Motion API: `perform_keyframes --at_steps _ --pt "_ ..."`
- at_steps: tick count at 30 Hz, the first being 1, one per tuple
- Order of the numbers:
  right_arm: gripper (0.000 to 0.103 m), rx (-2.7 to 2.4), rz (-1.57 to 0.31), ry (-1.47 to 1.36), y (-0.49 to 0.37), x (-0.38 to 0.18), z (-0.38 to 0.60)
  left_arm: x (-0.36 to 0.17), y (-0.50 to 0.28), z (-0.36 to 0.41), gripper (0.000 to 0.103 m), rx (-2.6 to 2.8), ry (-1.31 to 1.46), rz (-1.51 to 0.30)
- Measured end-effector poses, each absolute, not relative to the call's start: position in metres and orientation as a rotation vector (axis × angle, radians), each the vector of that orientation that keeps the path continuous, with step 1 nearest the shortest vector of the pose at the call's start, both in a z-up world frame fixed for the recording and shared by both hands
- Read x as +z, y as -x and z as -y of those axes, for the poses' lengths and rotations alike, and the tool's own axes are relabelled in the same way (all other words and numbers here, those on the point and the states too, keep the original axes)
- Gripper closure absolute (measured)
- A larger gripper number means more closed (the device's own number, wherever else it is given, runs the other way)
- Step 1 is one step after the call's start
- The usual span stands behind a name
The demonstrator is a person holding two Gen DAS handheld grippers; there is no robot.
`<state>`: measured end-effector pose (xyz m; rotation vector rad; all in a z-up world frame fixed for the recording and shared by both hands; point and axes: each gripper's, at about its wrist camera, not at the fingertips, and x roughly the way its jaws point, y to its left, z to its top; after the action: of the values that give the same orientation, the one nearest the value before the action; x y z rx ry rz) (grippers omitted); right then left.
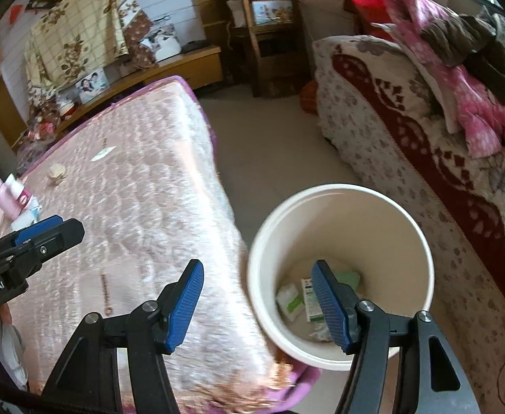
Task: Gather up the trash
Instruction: 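Move both tools back over the remaining trash on the mattress, then grasp the white printed snack packet with left tool while right tool grasps white block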
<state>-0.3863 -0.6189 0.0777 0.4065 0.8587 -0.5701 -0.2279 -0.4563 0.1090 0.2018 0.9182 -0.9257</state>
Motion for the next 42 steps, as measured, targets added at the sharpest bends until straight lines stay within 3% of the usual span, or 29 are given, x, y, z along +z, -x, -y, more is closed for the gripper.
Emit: perform_keyframes --at_steps 16,28,34,42 --pt "0.04 -0.278 -0.912 -0.328 0.283 0.075 0.506 0.105 0.121 0.245 0.038 -0.513 -0.131 -0.896" --pt "0.04 -0.097 -0.961 -0.27 0.216 0.067 0.428 0.057 0.011 0.128 0.038 -0.174 -0.132 -0.994" --pt "0.04 -0.059 -0.966 -0.269 0.197 0.066 0.416 0.029 0.014 0.114 0.038 -0.203 -0.146 -1.086" --pt "0.039 -0.023 -0.967 -0.296 0.177 0.064 0.404 0.033 0.083 0.117 0.038 -0.338 -0.16 -1.134"
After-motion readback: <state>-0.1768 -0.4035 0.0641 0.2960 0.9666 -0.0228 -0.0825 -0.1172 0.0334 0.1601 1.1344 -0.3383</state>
